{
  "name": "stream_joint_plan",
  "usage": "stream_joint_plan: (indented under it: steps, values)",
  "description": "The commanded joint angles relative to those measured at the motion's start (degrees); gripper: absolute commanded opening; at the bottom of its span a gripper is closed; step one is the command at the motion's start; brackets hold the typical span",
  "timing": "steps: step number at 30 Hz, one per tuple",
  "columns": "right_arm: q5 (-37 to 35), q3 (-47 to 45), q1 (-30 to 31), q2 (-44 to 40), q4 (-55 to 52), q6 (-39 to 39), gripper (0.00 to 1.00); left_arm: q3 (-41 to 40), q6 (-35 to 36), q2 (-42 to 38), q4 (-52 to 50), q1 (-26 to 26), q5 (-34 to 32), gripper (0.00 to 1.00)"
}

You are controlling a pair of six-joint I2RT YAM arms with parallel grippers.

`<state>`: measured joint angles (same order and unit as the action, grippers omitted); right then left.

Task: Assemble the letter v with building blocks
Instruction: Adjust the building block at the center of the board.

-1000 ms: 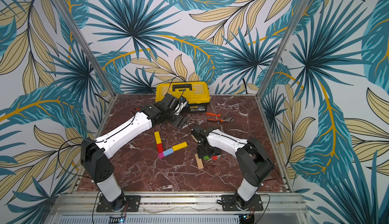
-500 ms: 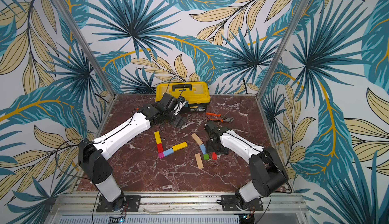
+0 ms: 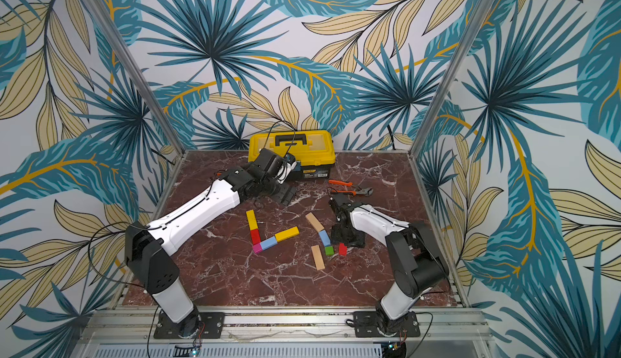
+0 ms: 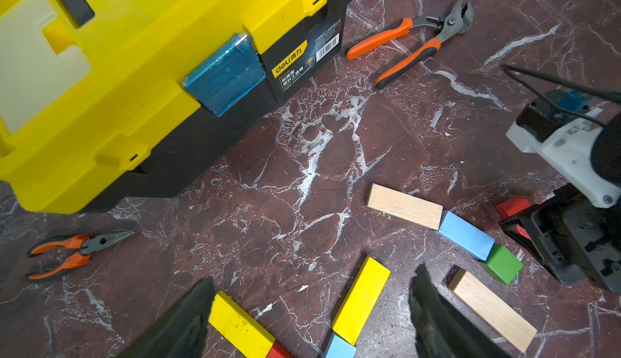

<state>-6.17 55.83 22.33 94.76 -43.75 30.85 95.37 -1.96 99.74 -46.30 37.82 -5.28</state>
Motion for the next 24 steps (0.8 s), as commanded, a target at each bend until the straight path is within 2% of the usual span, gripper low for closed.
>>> stream_joint_plan:
  steps: [1,14,20,24]
  values:
    - [-0.98,0.10,-0.92,0.47,-0.75,-0.27,0.78,0.02,-0.07,-1.48,0.61,-0.25,0.53,0.92]
    - [0.10,-4.39,-5.63,-4.62,-0.81,-0.42,0.79,0.72,-0.11,-0.45,0.60,-0.28,1.50,0.92]
    - [2.44,-5.30,-5.63,-12.79,-0.02,-1.73,0.79,1.07,-0.04,-0.33,0.63,-0.24,1.50,0.92]
    - [8.82,-7.35,-5.54,-14.89,0.18,-0.96,0.80,1.49,0.02,0.01,0.60,-0.28,1.50,0.92]
